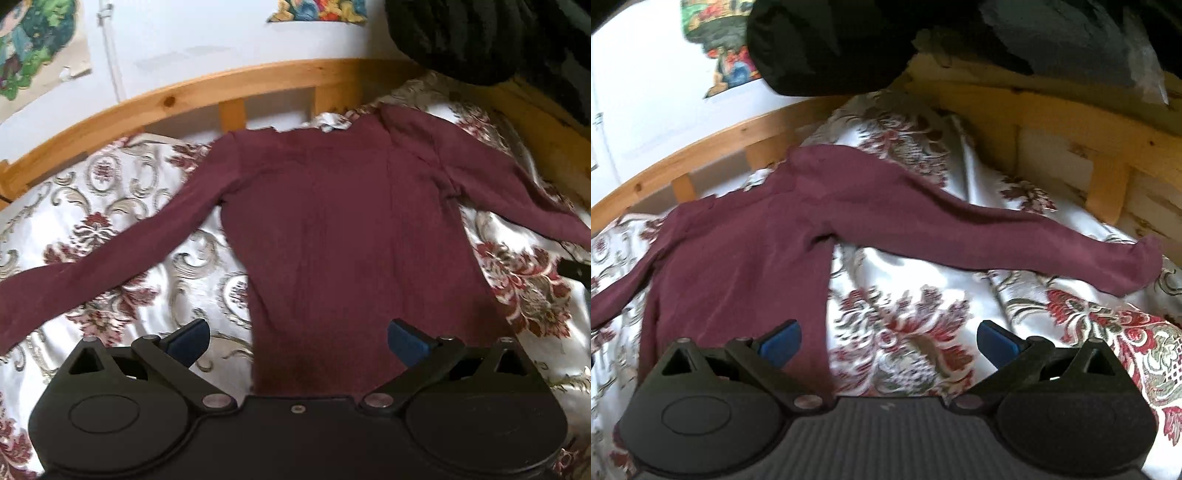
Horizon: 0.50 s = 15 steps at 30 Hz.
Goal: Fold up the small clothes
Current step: 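Reach the right tool to the shirt sleeve end and close on it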
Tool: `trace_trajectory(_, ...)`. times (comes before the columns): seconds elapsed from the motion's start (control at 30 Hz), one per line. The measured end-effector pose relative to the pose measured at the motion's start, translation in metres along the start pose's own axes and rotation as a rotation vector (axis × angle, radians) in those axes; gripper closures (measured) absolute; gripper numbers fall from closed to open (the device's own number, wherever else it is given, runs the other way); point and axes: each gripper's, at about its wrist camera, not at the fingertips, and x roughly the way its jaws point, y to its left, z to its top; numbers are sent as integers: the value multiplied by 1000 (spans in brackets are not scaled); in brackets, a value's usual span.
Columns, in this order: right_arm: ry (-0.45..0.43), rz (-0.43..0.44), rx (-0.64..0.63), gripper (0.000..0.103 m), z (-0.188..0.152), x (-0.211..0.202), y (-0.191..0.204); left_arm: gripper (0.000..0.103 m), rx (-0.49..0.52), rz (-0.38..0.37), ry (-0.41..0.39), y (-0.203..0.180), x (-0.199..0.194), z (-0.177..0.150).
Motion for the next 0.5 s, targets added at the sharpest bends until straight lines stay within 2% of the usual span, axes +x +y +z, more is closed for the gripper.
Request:
trace_trajectory(0.17, -3, -29, 67, 0, 2, 14, -20, 1, -11, -58, 15, -12, 3, -5)
trace_trajectory(0.27, -24, -76, 100, 0, -2, 15, -33, 1, -3, -93, -2, -22, 2, -9)
trace_trajectory(0.5, -152, -161, 241, 0, -2, 1, -78, 1, 107, -132, -60, -52, -2, -15)
